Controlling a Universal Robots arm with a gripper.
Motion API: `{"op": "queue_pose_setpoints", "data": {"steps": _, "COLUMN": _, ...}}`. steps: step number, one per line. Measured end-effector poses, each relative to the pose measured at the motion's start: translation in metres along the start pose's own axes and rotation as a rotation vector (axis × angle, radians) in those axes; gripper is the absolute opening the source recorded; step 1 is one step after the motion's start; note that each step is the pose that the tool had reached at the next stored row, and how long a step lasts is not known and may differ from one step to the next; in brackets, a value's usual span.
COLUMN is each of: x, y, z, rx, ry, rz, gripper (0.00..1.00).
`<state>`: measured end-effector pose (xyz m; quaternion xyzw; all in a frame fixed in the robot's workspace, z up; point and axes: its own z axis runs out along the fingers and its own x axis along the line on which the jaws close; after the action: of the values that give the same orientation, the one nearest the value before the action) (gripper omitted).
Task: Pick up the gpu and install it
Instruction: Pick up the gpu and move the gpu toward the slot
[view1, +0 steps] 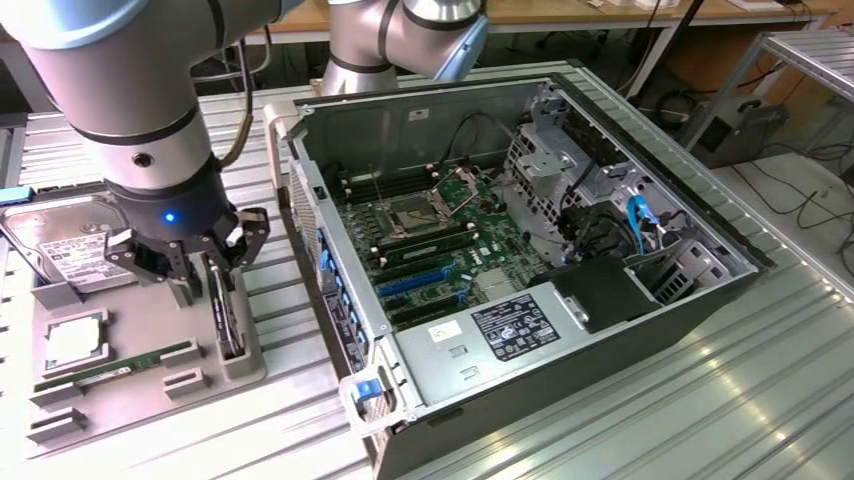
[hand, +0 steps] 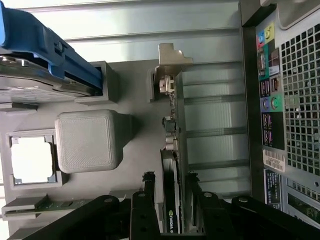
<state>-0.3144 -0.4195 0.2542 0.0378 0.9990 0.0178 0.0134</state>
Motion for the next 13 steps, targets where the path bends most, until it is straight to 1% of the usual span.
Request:
{"op": "queue_pose_setpoints", "data": {"steps": 2, "x": 0.0003, "y": -0.0002, "z": 0.0053, "rx": -0.0001, "ry": -0.0001, "rz": 0.0, "gripper": 0.38}}
{"op": "queue_pose_setpoints", "data": {"steps": 3, "x": 0.0004, "y": -0.0002, "z": 0.006, "rx": -0.0001, "ry": -0.0001, "rz": 0.0, "gripper": 0.38}}
{"op": "queue_pose_setpoints", "data": {"steps": 13, "x": 0.0005, "y": -0.0003, "z": 0.0086, "rx": 0.0, "ry": 0.0, "rz": 0.0, "gripper": 0.38}}
